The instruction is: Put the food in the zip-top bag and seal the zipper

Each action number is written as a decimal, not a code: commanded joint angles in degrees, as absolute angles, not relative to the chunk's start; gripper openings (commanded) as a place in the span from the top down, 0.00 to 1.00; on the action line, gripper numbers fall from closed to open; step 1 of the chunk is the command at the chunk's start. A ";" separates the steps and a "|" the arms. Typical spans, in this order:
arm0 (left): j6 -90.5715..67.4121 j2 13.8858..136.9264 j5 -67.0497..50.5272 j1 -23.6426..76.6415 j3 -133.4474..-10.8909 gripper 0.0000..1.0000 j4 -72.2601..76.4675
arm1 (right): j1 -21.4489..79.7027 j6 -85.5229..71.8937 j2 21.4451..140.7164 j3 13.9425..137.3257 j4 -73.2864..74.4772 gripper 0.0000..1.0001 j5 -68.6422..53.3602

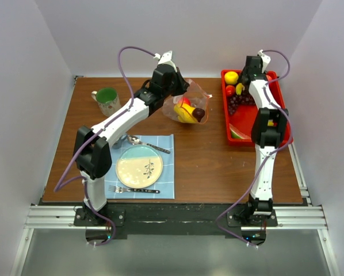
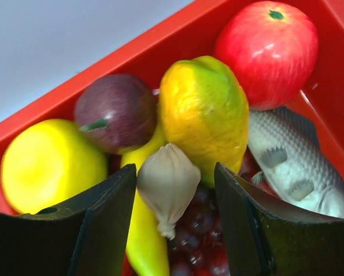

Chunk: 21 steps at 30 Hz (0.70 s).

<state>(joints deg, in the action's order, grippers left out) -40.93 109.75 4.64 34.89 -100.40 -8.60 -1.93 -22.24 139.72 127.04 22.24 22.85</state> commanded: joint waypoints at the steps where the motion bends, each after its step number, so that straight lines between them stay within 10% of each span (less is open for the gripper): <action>1: -40.60 107.23 4.04 34.98 -102.04 1.00 -4.92 | -2.64 -21.62 139.04 129.64 20.57 0.40 23.38; 21: -40.43 108.02 4.04 34.89 -102.74 1.00 -5.36 | -2.99 -23.91 139.75 126.04 19.86 0.28 19.51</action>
